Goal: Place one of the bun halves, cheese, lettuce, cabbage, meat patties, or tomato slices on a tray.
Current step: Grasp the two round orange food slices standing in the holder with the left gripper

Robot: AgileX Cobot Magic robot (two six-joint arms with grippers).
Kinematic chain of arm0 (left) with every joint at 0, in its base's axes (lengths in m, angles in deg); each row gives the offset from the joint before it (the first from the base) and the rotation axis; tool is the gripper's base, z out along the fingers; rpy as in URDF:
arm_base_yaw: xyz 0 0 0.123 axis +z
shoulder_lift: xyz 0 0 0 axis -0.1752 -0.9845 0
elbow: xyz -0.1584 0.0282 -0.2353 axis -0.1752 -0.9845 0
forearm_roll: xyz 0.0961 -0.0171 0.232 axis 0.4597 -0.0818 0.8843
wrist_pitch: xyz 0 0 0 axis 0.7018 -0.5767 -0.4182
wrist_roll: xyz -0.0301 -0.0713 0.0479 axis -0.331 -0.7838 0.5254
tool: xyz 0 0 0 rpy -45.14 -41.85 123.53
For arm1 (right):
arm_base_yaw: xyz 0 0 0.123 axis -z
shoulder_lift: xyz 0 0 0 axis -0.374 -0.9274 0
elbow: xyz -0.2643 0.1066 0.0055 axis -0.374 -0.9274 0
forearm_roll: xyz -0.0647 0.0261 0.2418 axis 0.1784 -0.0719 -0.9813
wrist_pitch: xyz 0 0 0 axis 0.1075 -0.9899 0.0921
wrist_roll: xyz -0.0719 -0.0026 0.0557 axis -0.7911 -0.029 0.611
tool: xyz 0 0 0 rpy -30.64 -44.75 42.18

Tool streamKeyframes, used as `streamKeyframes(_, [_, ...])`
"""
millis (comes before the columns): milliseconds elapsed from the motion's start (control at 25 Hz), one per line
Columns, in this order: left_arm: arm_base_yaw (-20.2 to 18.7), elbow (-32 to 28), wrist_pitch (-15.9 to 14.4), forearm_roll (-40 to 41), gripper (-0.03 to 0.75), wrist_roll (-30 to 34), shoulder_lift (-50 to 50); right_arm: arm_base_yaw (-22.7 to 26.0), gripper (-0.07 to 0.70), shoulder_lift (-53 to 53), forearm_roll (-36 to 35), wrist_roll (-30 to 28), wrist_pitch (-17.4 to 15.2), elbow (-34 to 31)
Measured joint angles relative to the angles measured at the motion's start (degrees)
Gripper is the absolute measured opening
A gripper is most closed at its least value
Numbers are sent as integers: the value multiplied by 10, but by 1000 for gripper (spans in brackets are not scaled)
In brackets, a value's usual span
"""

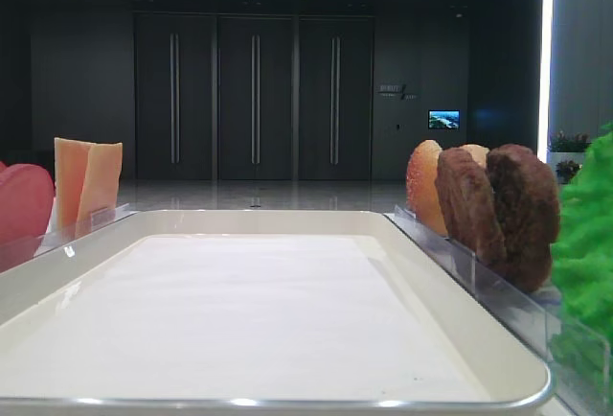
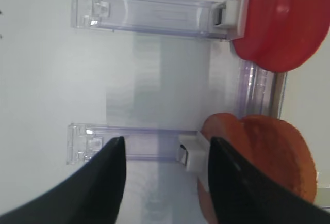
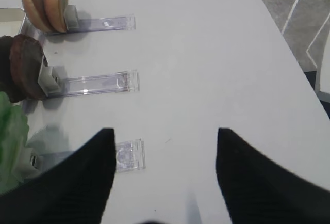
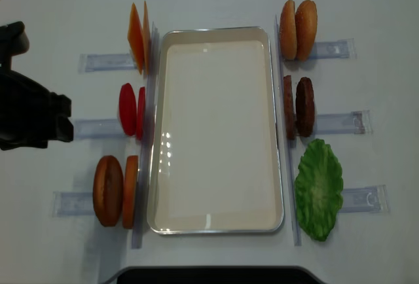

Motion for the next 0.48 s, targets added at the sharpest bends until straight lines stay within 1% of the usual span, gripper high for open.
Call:
streamKeyframes(80, [-30, 1, 1, 2, 387, -39, 10, 0, 410, 0, 0, 0, 0, 0])
streamKeyframes(120, [-57, 2, 1, 11, 384, -65, 17, 0, 410, 0, 0, 0, 0, 0])
streamKeyframes(200, [-120, 3, -6, 36, 382, -147, 32, 0, 410, 0, 0, 0, 0, 0])
streamKeyframes(320, [-237, 3, -24, 79, 382, -281, 35, 0, 410, 0, 0, 0, 0, 0])
streamKeyframes(400, [-303, 3, -29, 114, 382, -362, 30, 0, 410, 0, 0, 0, 0, 0])
streamKeyframes(440, [-333, 3, -33, 130, 382, -401, 27, 0, 410, 0, 0, 0, 0, 0])
streamKeyframes(480, [-352, 3, -38, 144, 382, -434, 23, 0, 410, 0, 0, 0, 0, 0])
